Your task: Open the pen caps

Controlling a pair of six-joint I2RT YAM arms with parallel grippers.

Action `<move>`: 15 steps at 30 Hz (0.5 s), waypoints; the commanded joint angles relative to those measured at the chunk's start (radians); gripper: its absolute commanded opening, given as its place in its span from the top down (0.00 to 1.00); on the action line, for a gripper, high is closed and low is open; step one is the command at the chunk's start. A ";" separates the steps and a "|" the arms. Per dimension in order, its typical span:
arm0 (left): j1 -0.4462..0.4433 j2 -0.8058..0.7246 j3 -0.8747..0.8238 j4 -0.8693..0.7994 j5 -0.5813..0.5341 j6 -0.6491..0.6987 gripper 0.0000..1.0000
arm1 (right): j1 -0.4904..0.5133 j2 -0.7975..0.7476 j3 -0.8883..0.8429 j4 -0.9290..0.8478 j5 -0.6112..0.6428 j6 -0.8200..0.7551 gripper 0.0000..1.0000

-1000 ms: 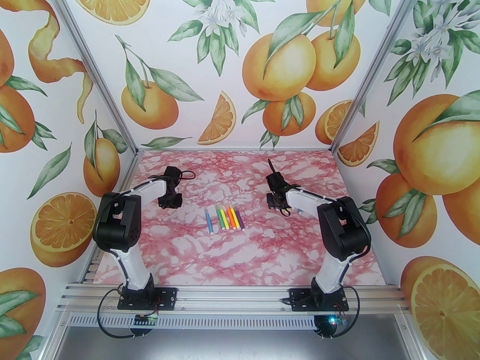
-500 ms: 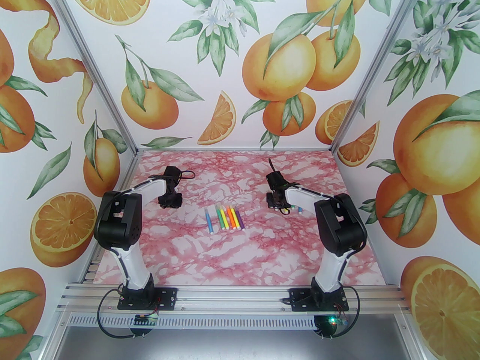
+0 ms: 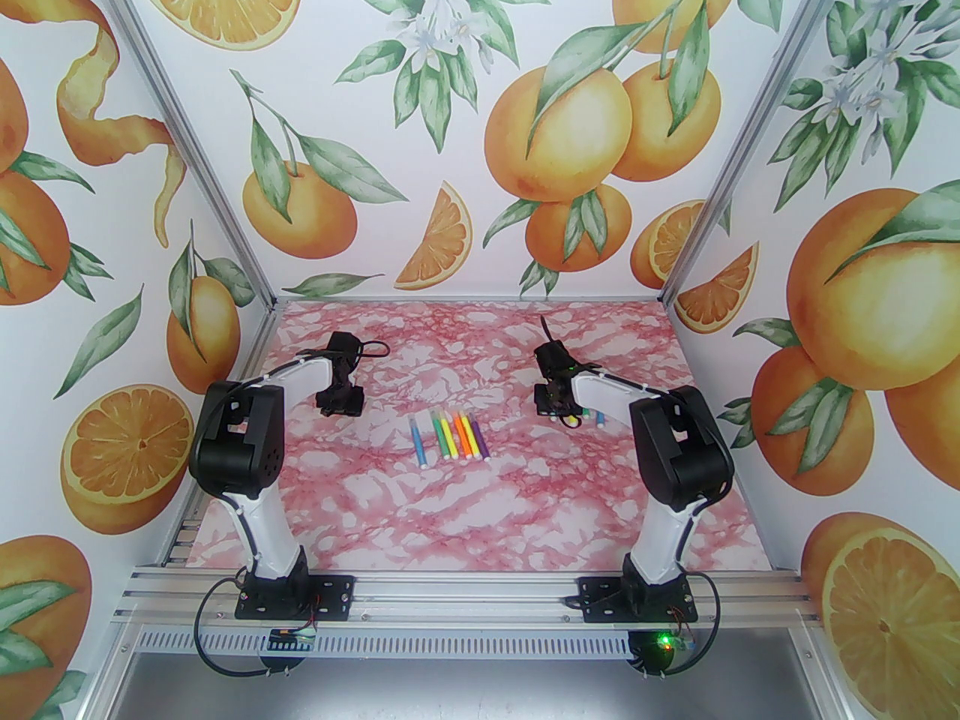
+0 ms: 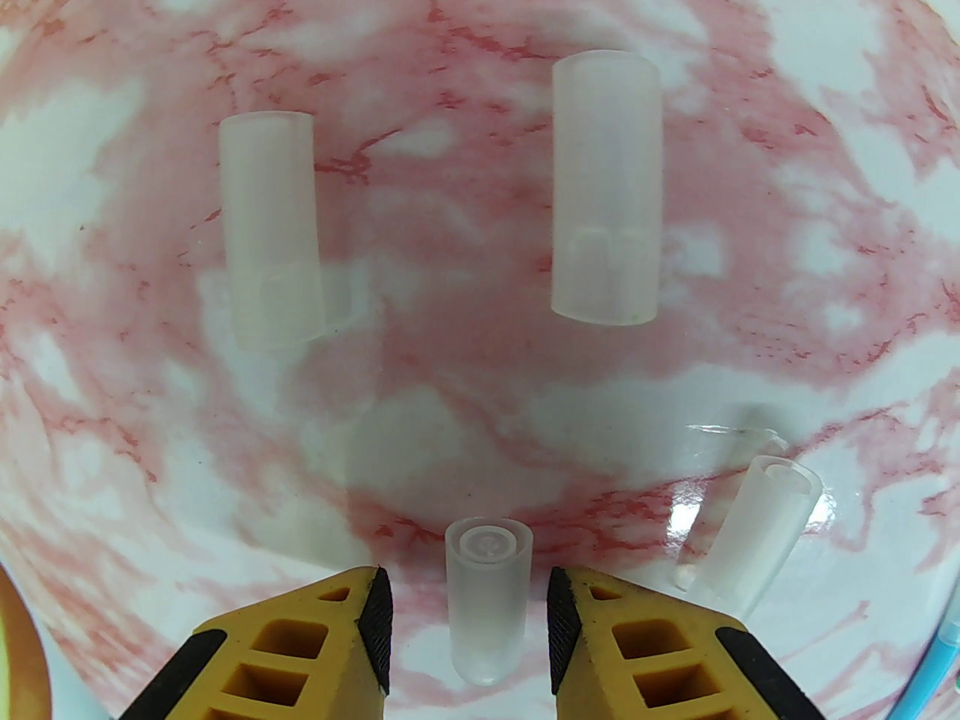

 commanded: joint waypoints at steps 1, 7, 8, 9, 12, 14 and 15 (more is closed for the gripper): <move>0.003 -0.014 0.030 0.000 0.030 0.009 0.58 | -0.016 0.017 0.004 -0.020 0.008 0.020 0.81; 0.002 -0.051 0.023 0.014 0.079 0.006 0.57 | -0.016 -0.002 -0.009 -0.012 0.017 0.022 0.72; 0.002 -0.060 0.022 0.017 0.079 0.006 0.57 | -0.016 -0.004 -0.012 -0.010 0.018 0.022 0.70; 0.002 -0.069 0.020 0.018 0.079 0.006 0.56 | -0.016 -0.008 -0.014 -0.009 0.020 0.022 0.69; 0.003 -0.096 0.016 0.021 0.121 0.006 0.56 | -0.016 -0.015 -0.017 -0.010 0.029 0.021 0.68; 0.002 -0.118 0.012 0.023 0.132 0.006 0.55 | -0.016 -0.020 -0.018 -0.013 0.032 0.018 0.68; 0.002 -0.130 0.011 0.024 0.135 0.005 0.55 | -0.015 -0.027 -0.019 -0.013 0.032 0.013 0.68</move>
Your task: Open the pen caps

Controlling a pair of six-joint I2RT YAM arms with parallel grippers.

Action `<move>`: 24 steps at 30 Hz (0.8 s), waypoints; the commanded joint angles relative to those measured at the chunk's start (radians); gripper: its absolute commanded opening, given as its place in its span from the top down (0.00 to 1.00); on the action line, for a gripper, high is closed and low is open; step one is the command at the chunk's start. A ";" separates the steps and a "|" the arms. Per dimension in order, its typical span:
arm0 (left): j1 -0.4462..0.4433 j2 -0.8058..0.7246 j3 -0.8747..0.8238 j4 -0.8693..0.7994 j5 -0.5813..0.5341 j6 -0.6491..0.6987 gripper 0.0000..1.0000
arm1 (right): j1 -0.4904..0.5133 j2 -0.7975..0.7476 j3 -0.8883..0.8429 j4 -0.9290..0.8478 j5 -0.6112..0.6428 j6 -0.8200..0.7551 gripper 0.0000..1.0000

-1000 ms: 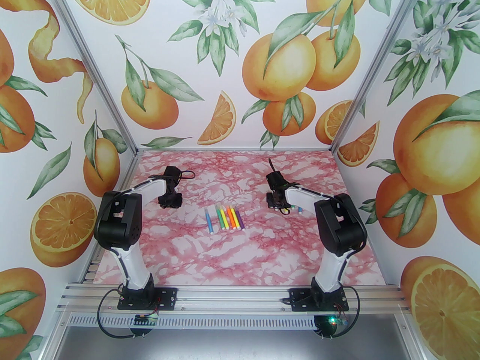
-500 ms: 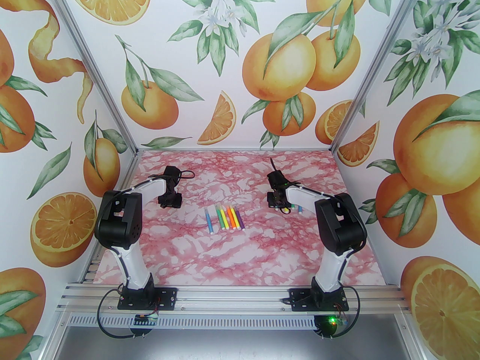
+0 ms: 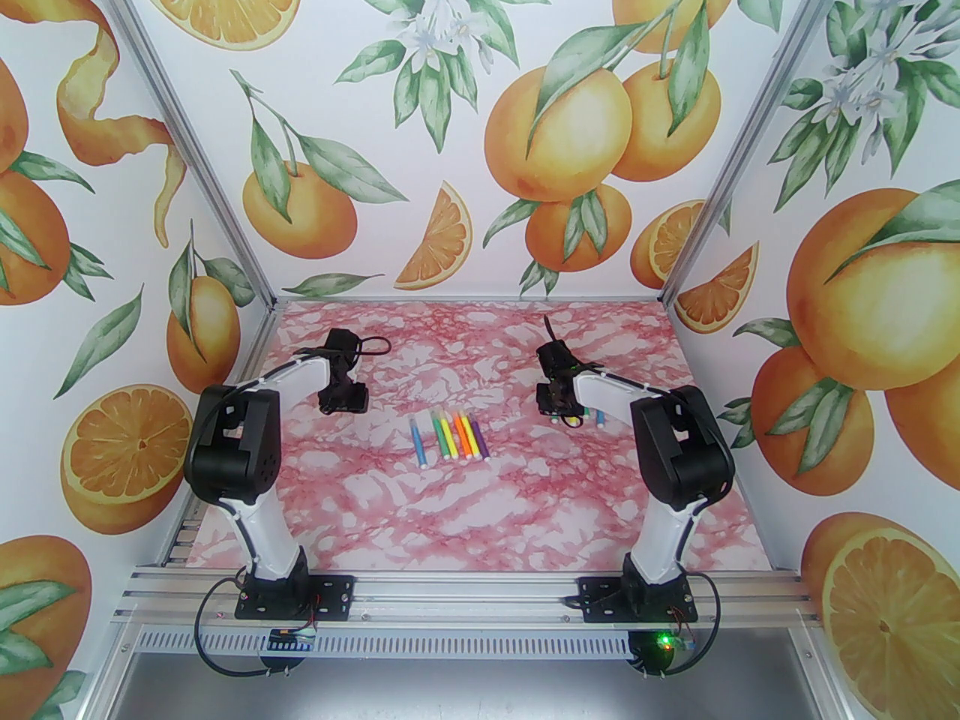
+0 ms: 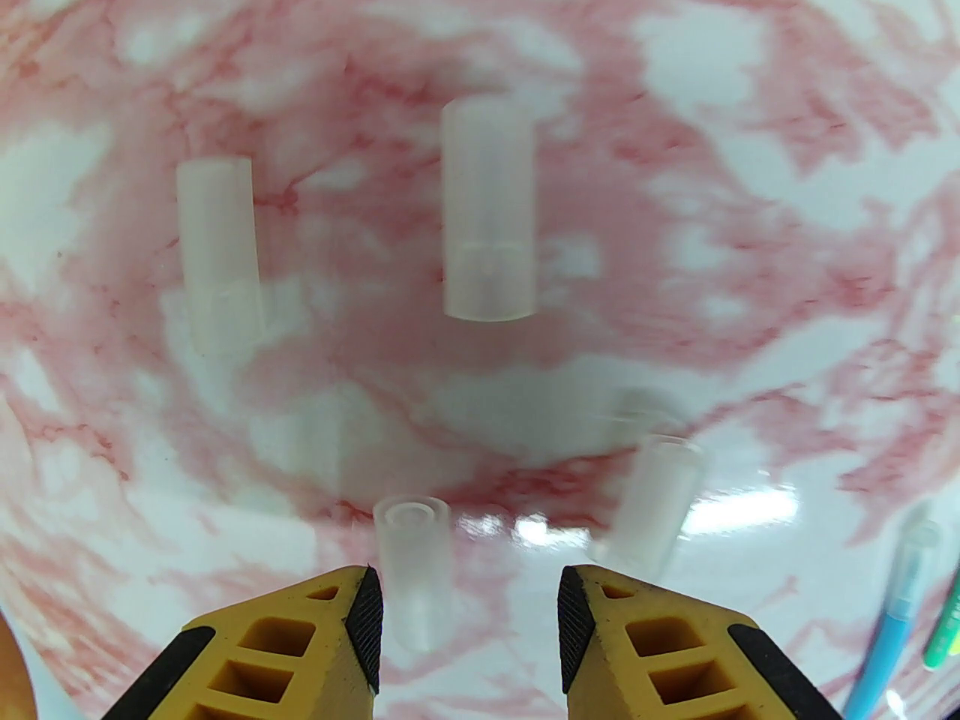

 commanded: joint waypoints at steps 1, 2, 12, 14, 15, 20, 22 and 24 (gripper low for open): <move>0.003 -0.080 0.007 0.024 0.043 0.004 0.54 | -0.005 -0.034 -0.021 -0.008 0.032 -0.007 0.68; 0.002 -0.094 0.004 0.028 0.048 0.002 0.54 | -0.002 -0.045 -0.027 -0.002 0.029 -0.014 0.68; 0.002 -0.252 -0.078 0.169 0.182 -0.002 0.42 | 0.109 -0.204 -0.097 0.129 -0.082 -0.149 0.45; 0.002 -0.284 -0.098 0.196 0.200 -0.004 0.39 | 0.120 -0.229 -0.115 0.159 -0.134 -0.164 0.43; 0.003 -0.301 -0.109 0.210 0.207 -0.004 0.38 | 0.124 -0.241 -0.126 0.178 -0.165 -0.171 0.43; 0.006 -0.377 -0.159 0.279 0.255 -0.019 0.33 | 0.142 -0.279 -0.168 0.239 -0.266 -0.201 0.43; 0.009 -0.402 -0.176 0.300 0.289 -0.030 0.31 | 0.157 -0.289 -0.181 0.246 -0.283 -0.228 0.43; 0.012 -0.418 -0.185 0.319 0.339 -0.040 0.30 | 0.177 -0.293 -0.188 0.246 -0.302 -0.251 0.44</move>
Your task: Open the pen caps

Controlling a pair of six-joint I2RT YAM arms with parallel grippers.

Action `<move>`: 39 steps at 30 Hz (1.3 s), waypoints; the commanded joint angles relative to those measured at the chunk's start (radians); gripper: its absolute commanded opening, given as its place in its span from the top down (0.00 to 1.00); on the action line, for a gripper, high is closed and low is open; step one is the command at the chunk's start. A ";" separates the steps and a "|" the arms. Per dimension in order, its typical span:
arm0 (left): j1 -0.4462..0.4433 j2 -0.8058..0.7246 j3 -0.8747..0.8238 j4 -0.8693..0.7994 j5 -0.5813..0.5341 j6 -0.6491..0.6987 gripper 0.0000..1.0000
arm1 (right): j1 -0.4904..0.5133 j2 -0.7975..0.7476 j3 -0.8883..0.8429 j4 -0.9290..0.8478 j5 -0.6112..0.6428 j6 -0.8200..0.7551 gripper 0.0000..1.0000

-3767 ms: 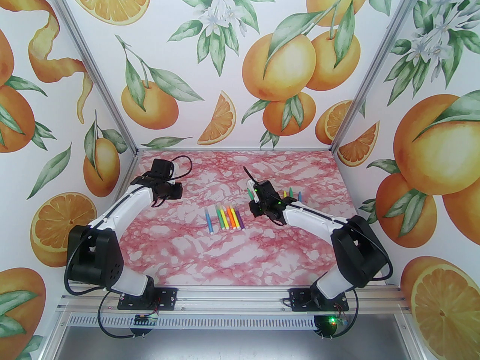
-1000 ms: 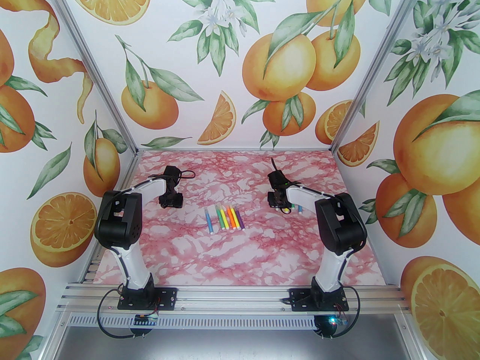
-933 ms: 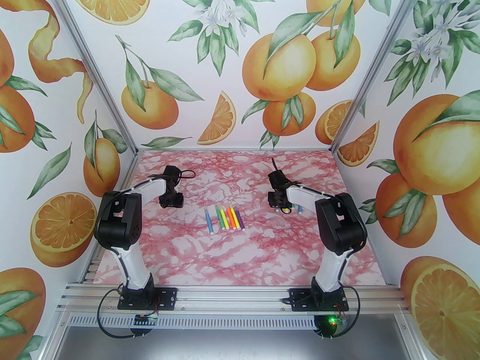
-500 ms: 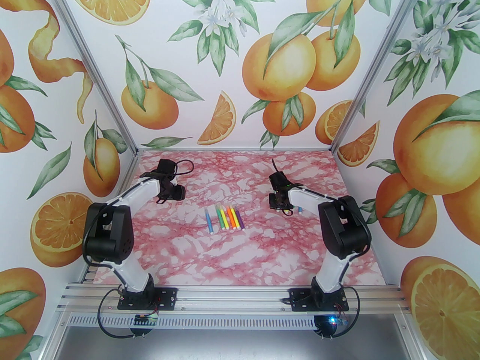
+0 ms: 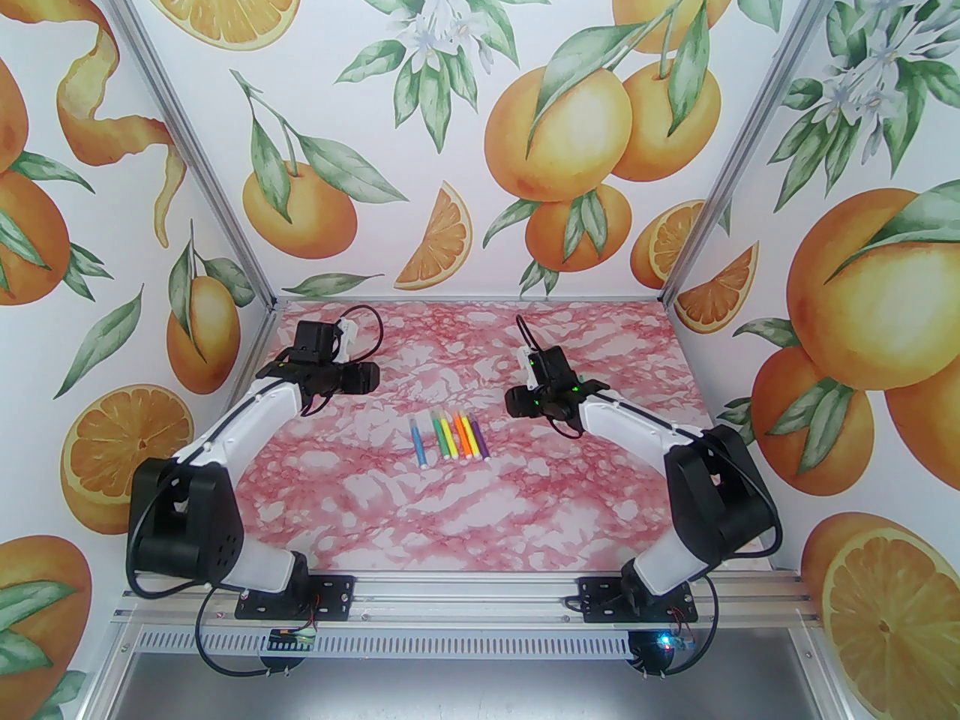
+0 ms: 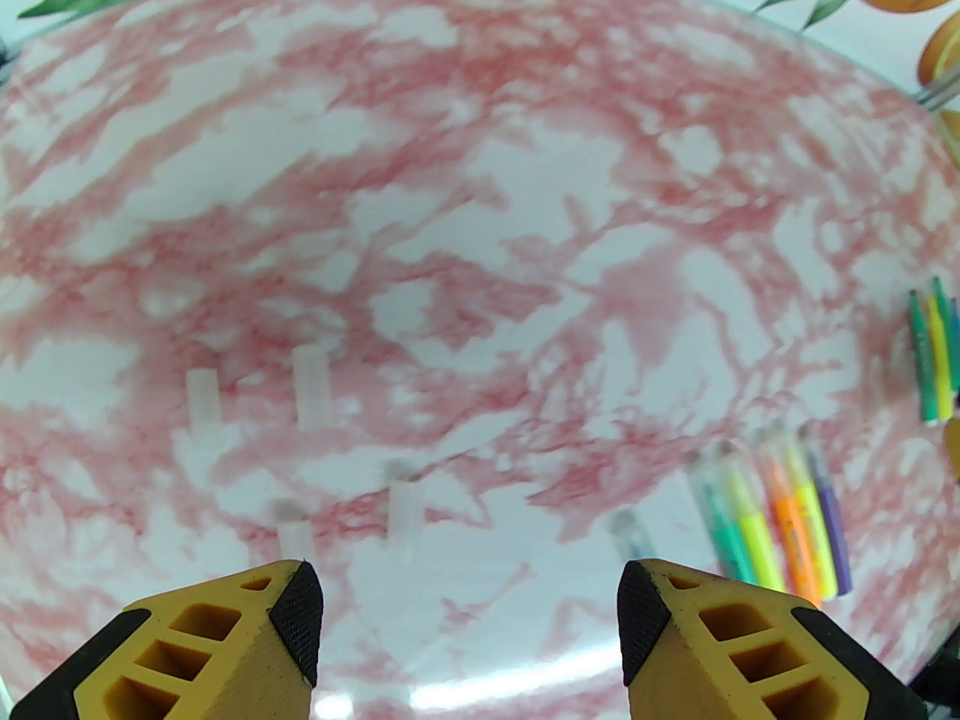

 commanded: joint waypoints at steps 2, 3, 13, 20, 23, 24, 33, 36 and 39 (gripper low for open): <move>0.009 -0.057 -0.036 0.099 0.124 -0.031 0.29 | 0.045 -0.028 -0.018 0.043 -0.087 -0.068 0.46; 0.009 -0.065 -0.044 0.114 0.140 -0.036 0.29 | 0.053 -0.026 -0.021 0.045 -0.093 -0.069 0.47; 0.008 -0.142 -0.119 0.231 0.241 -0.082 0.24 | 0.111 0.025 -0.003 0.060 -0.126 -0.061 0.51; 0.009 -0.199 -0.148 0.258 0.250 -0.087 0.24 | 0.154 0.077 0.018 0.034 -0.103 -0.065 0.55; 0.010 -0.218 -0.154 0.260 0.246 -0.084 0.24 | 0.165 0.084 0.015 0.028 -0.096 -0.065 0.55; 0.010 -0.221 -0.154 0.259 0.246 -0.083 0.24 | 0.168 0.088 0.015 0.026 -0.096 -0.065 0.55; 0.010 -0.238 -0.158 0.258 0.237 -0.088 0.24 | 0.192 0.117 0.007 0.014 -0.080 -0.057 0.57; 0.010 -0.241 -0.157 0.256 0.237 -0.086 0.24 | 0.192 0.123 0.007 0.013 -0.073 -0.055 0.58; 0.011 -0.238 -0.155 0.252 0.238 -0.084 0.24 | 0.193 0.131 0.010 0.012 -0.073 -0.051 0.58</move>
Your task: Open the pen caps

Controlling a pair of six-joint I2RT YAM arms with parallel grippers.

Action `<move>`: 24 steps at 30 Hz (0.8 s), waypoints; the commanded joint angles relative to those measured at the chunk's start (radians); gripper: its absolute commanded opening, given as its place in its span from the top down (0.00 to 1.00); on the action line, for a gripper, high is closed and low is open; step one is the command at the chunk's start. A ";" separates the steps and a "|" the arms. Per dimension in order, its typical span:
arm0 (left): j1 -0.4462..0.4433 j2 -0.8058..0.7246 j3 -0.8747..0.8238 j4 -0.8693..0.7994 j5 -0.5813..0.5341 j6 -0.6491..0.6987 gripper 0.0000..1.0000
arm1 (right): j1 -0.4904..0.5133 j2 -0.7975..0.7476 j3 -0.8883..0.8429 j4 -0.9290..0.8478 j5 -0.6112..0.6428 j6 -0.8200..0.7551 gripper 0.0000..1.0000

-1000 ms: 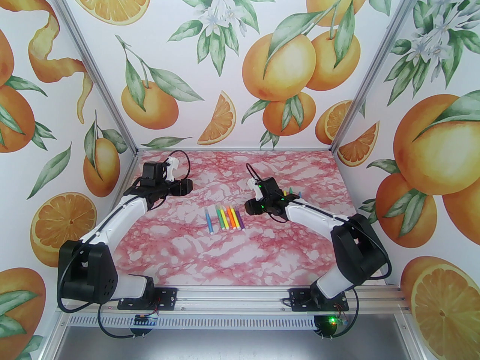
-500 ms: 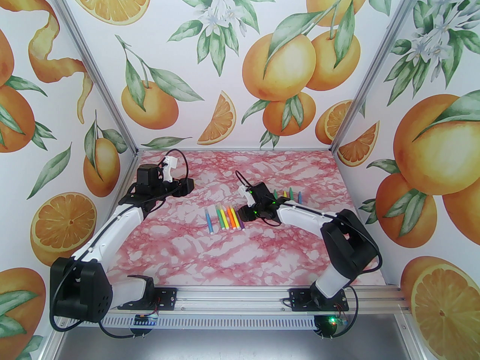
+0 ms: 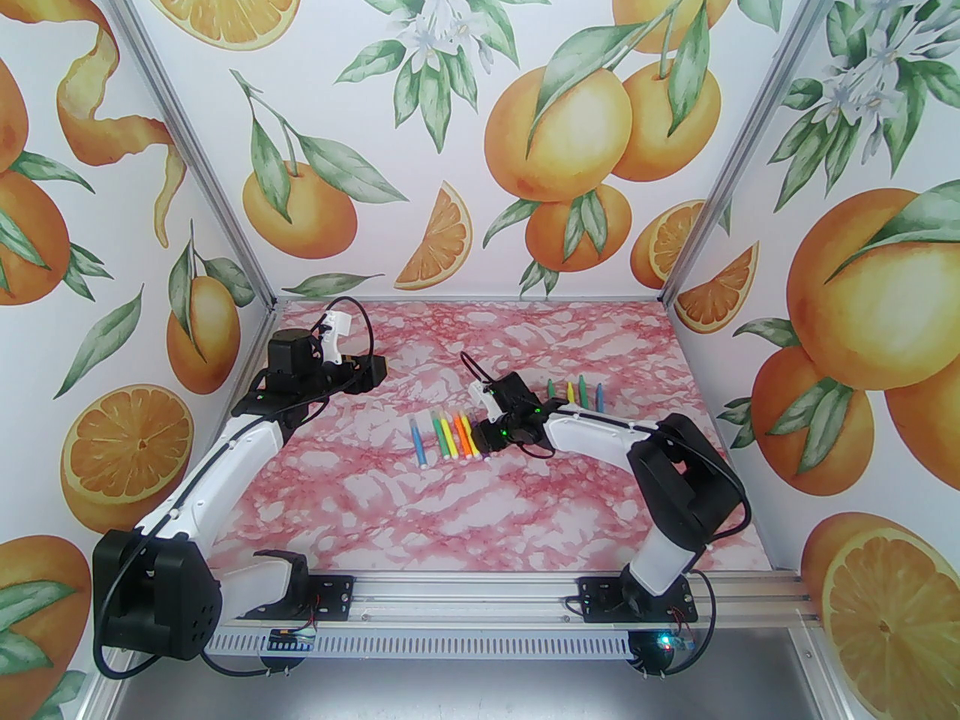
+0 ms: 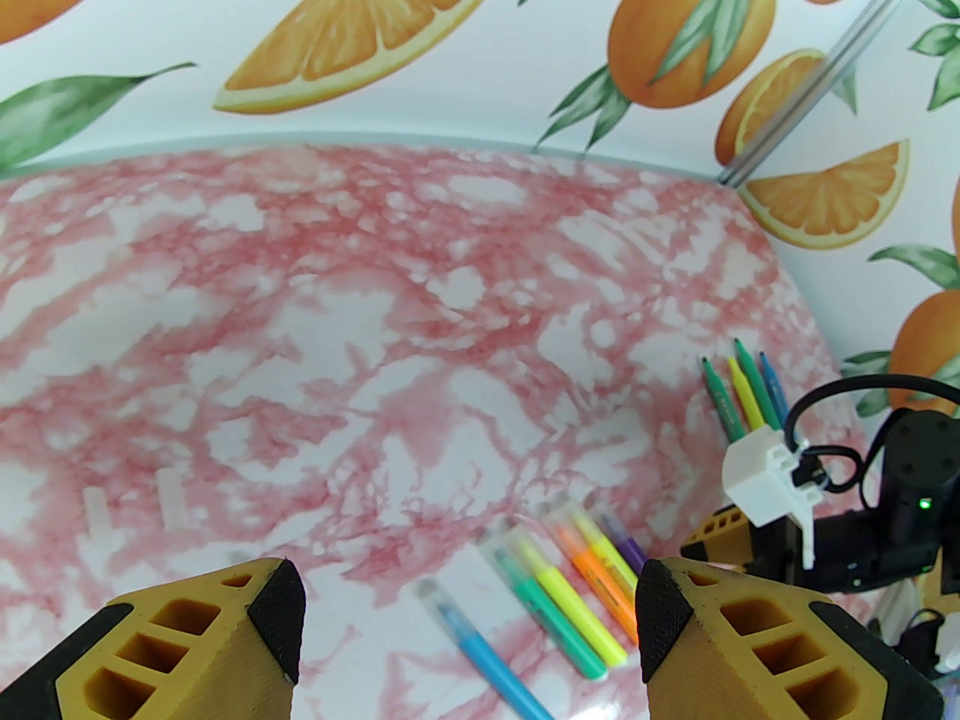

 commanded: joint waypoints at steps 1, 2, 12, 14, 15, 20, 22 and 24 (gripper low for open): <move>0.007 -0.021 -0.009 0.017 0.007 0.004 0.24 | 0.006 0.017 0.020 -0.010 0.022 0.000 0.59; 0.006 -0.023 -0.010 0.017 0.007 0.004 0.24 | 0.008 0.021 0.021 -0.012 0.022 0.003 0.59; 0.007 -0.012 -0.006 0.019 0.006 0.005 0.24 | 0.008 0.072 0.057 -0.041 0.021 0.009 0.62; 0.007 -0.012 -0.006 0.019 0.006 0.006 0.24 | 0.010 0.080 0.062 -0.048 0.019 0.009 0.62; 0.006 -0.013 -0.006 0.019 0.007 0.005 0.24 | 0.011 0.082 0.063 -0.048 0.018 0.008 0.62; 0.009 -0.012 -0.006 0.015 0.005 0.009 0.23 | 0.016 0.093 0.070 -0.060 0.023 0.008 0.62; 0.008 -0.014 -0.005 0.013 0.004 0.010 0.23 | 0.017 0.097 0.075 -0.073 0.040 0.008 0.63; 0.009 -0.015 -0.005 0.013 0.004 0.009 0.23 | 0.020 0.100 0.080 -0.091 0.060 0.011 0.64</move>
